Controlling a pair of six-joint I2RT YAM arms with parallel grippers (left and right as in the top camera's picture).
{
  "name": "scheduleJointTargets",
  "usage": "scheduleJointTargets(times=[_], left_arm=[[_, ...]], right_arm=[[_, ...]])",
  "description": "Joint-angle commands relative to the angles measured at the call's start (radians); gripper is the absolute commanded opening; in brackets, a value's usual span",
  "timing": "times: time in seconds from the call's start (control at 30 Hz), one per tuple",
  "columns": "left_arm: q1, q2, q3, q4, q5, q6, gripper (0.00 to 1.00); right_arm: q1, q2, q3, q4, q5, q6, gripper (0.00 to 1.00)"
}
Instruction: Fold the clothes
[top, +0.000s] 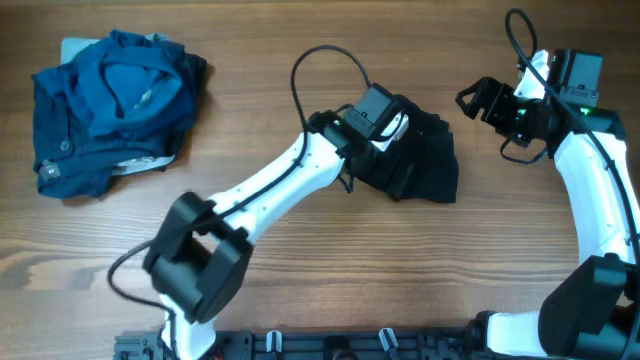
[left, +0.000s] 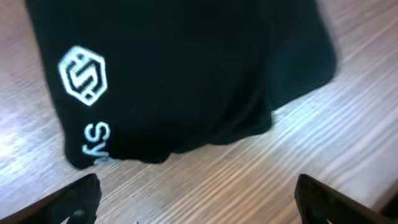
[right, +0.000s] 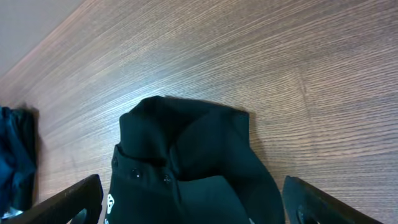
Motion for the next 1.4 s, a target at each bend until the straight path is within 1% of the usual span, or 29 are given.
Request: scheduleJointTargets(times=[0.0, 0.13, 0.17, 0.23, 0.3, 0.37, 0.47, 0.63, 0.73, 0.87, 0.97, 1.0, 1.07, 1.1, 1.17, 1.23, 1.27, 1.3, 1.37], left_arm=[[0.001, 0.072, -0.006, 0.004, -0.050, 0.016, 1.00], [0.001, 0.095, -0.006, 0.069, -0.079, 0.016, 0.99], [0.001, 0.097, -0.006, 0.099, -0.117, 0.016, 0.98], [0.003, 0.101, -0.006, 0.134, -0.241, 0.016, 0.98], [0.012, 0.111, -0.006, 0.140, -0.356, 0.016, 1.00], [0.037, 0.134, -0.006, 0.132, -0.420, 0.016, 1.00], [0.095, 0.167, -0.006, 0.112, -0.455, 0.016, 1.00], [0.271, 0.179, -0.006, 0.096, -0.455, 0.013, 1.00], [0.330, 0.179, -0.006, 0.092, -0.455, 0.019, 1.00], [0.370, 0.163, -0.003, 0.093, -0.455, 0.129, 1.00], [0.373, 0.095, 0.020, 0.093, -0.454, 0.198, 1.00], [0.367, 0.056, 0.028, 0.092, -0.452, 0.229, 1.00], [0.346, -0.036, 0.029, 0.065, -0.399, 0.342, 1.00], [0.328, -0.087, 0.029, 0.037, -0.334, 0.401, 1.00], [0.277, -0.181, 0.029, -0.006, -0.137, 0.506, 1.00], [0.227, -0.202, 0.029, -0.022, -0.037, 0.550, 1.00], [0.177, -0.199, 0.028, -0.038, -0.021, 0.576, 1.00], [0.112, -0.180, 0.028, -0.067, -0.039, 0.606, 1.00], [0.044, -0.164, 0.028, -0.082, -0.070, 0.612, 1.00]], right_arm=[[0.000, 0.002, 0.017, 0.002, 0.026, 0.001, 0.93], [0.000, 0.002, 0.017, 0.002, 0.026, 0.001, 0.93], [0.000, 0.002, 0.017, 0.002, 0.026, 0.001, 0.93], [0.000, 0.002, 0.017, 0.002, 0.026, 0.001, 0.93], [0.000, 0.002, 0.017, 0.002, 0.026, 0.001, 0.93], [0.000, 0.002, 0.017, 0.002, 0.026, 0.001, 0.93], [0.000, 0.002, 0.017, 0.002, 0.026, 0.001, 0.93], [0.000, 0.002, 0.017, 0.002, 0.026, 0.001, 0.93], [0.000, 0.002, 0.017, 0.004, 0.026, 0.001, 0.93], [0.000, 0.002, 0.018, 0.030, 0.024, 0.001, 0.93], [0.000, 0.002, 0.040, 0.036, 0.013, 0.000, 0.93], [0.000, 0.001, 0.050, 0.033, 0.013, 0.000, 0.93], [0.000, 0.001, 0.071, 0.026, 0.013, -0.002, 0.93], [0.000, 0.000, 0.080, 0.025, 0.013, -0.008, 0.93], [0.000, 0.000, 0.083, 0.029, 0.013, -0.012, 0.94], [0.000, 0.000, 0.083, 0.029, 0.013, -0.012, 0.94], [0.000, 0.000, 0.083, 0.029, 0.014, -0.014, 0.94], [0.000, 0.000, 0.083, 0.030, 0.014, -0.026, 0.95], [-0.004, 0.000, 0.083, 0.032, 0.018, -0.026, 0.95]])
